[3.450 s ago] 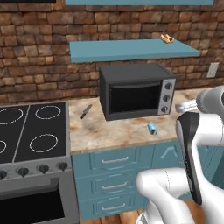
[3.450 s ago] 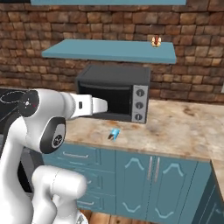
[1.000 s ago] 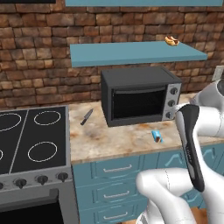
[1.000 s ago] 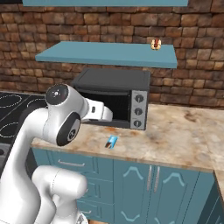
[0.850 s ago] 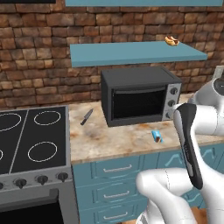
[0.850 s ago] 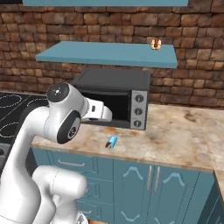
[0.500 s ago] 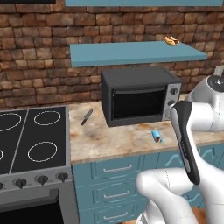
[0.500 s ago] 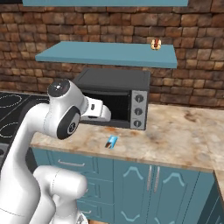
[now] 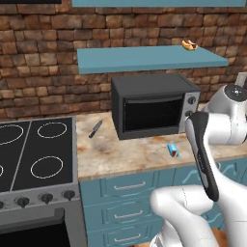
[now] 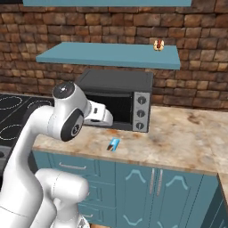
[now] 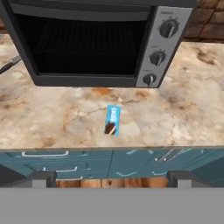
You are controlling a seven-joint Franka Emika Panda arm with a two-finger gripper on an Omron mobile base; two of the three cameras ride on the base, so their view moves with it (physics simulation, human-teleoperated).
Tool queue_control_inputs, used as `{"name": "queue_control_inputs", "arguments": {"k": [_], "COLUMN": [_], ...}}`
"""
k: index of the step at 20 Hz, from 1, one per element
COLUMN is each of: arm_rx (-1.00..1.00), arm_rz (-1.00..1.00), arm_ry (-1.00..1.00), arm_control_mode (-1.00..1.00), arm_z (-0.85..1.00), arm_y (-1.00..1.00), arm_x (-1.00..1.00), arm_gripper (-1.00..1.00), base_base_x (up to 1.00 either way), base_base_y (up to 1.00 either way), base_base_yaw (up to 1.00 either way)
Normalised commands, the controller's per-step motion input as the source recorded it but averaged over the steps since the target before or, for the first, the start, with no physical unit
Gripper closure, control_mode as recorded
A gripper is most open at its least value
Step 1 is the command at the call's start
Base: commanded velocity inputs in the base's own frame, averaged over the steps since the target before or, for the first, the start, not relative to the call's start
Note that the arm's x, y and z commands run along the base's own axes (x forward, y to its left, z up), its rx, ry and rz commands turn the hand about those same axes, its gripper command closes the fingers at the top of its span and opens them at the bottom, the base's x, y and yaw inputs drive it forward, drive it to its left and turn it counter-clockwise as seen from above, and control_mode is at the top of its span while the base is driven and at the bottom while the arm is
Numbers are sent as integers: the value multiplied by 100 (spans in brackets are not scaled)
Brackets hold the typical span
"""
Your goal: Pick the boxed food and bar from the counter and place them in the cabinets closest to them.
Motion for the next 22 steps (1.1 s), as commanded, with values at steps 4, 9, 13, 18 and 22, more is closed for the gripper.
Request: {"name": "queue_control_inputs", "arguments": {"k": [4, 9, 13, 18, 22], "arm_rx": [6, 5, 1, 0, 1], "arm_rz": [0, 0, 0, 0, 0], "arm_ry": [5, 7, 8, 8, 7], "arm_control_mode": [-100, -100, -100, -100, -100], "arm_z": [-30, -35, -35, -33, -34], "arm_y": [3, 0, 0, 0, 0], "arm_x": [20, 24, 25, 27, 26], "arm_gripper": [-100, -100, -100, -100, -100], "base_base_x": [0, 0, 0, 0, 0], "base_base_y": [0, 0, 0, 0, 0], "base_base_yaw": [0, 0, 0, 0, 0]}}
